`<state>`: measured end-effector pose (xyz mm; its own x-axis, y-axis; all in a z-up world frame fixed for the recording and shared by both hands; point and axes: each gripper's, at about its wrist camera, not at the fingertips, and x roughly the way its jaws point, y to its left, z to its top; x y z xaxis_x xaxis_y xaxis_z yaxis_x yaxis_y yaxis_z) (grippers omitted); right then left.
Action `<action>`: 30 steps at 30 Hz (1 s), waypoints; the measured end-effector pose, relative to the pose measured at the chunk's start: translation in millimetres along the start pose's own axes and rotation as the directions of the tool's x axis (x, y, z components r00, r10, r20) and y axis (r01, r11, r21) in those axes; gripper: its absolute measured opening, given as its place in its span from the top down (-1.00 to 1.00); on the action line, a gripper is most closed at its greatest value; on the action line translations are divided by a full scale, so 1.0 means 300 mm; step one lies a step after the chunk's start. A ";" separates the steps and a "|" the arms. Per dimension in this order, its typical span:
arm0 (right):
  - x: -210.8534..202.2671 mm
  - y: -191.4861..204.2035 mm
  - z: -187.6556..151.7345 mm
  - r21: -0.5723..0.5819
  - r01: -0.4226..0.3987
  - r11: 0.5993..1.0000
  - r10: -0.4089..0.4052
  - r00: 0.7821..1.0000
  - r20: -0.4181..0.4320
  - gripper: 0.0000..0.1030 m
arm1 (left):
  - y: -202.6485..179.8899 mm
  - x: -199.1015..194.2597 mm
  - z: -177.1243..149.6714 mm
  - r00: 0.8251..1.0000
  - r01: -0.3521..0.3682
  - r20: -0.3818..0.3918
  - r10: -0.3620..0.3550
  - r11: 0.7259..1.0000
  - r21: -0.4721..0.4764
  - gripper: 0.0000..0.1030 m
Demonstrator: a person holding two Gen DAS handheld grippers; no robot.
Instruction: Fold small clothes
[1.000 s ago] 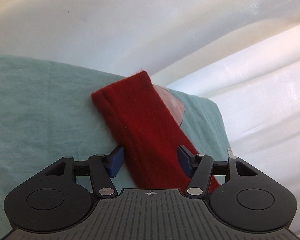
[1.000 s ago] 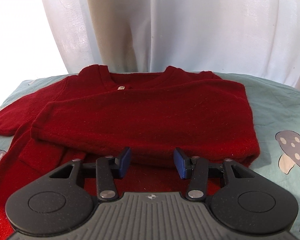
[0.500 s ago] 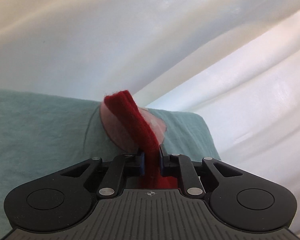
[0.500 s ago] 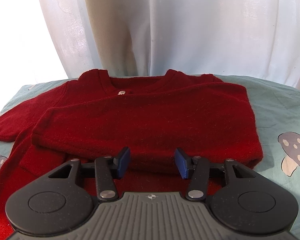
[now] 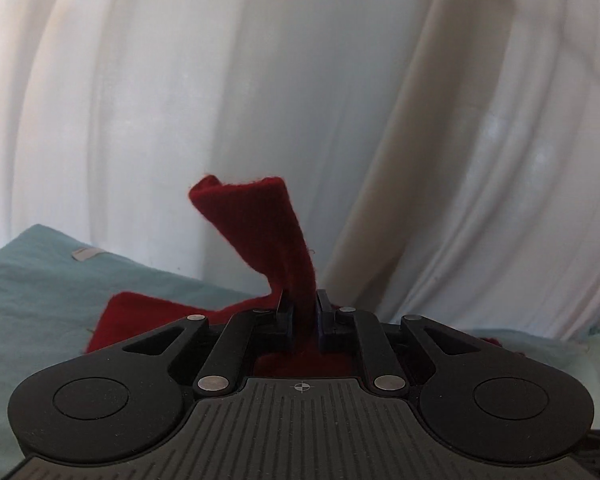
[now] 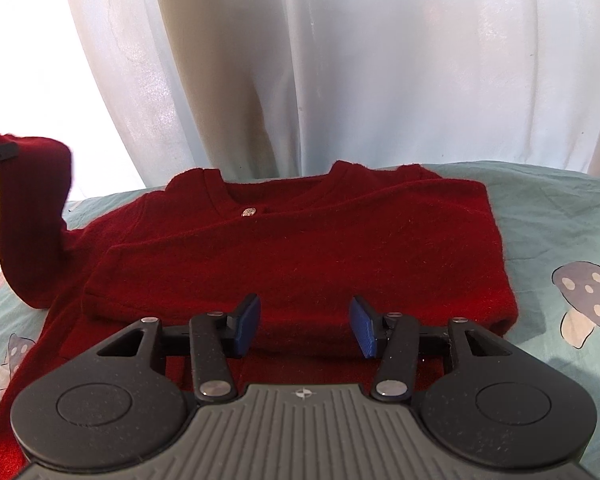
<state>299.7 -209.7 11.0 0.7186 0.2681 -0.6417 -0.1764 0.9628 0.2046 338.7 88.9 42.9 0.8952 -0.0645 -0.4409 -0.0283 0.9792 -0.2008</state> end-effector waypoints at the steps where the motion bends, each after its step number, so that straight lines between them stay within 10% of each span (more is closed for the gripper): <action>1: -0.004 -0.002 0.001 0.004 -0.002 1.000 0.002 1.000 0.001 0.05 | -0.055 0.044 -0.047 0.999 0.010 -0.047 -0.009 0.999 0.039 0.73; 6: -0.014 -0.010 0.003 0.017 -0.025 1.000 0.025 1.000 -0.004 0.02 | -0.180 0.151 -0.260 0.965 0.010 -0.259 0.032 0.987 0.161 0.31; 13: 0.056 0.015 0.035 0.068 -0.176 0.982 0.179 0.982 -0.052 0.02 | -0.103 -0.041 -0.274 0.974 -0.102 -0.195 0.116 0.992 0.077 -0.04; 23: 0.351 0.082 0.091 0.304 -0.415 0.857 0.473 0.869 -0.146 0.04 | 0.098 -0.082 -0.309 0.921 -0.266 -0.314 0.231 0.961 -0.073 -0.13; 27: 0.423 0.133 0.103 0.336 -0.406 0.850 0.482 0.856 -0.185 0.80 | 0.106 -0.073 -0.319 0.915 -0.274 -0.328 0.236 0.959 -0.075 -0.21; 30: 0.365 0.168 0.124 0.258 -0.398 0.880 0.443 0.884 -0.147 0.81 | 0.117 -0.063 -0.309 0.913 -0.289 -0.320 0.252 0.954 -0.073 -0.21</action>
<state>394.4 -133.2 -21.6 0.4585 0.6686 -0.5854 -0.2678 0.7321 0.6264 279.5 106.6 -36.8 0.6678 0.1266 -0.7335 -0.3188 0.9391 -0.1282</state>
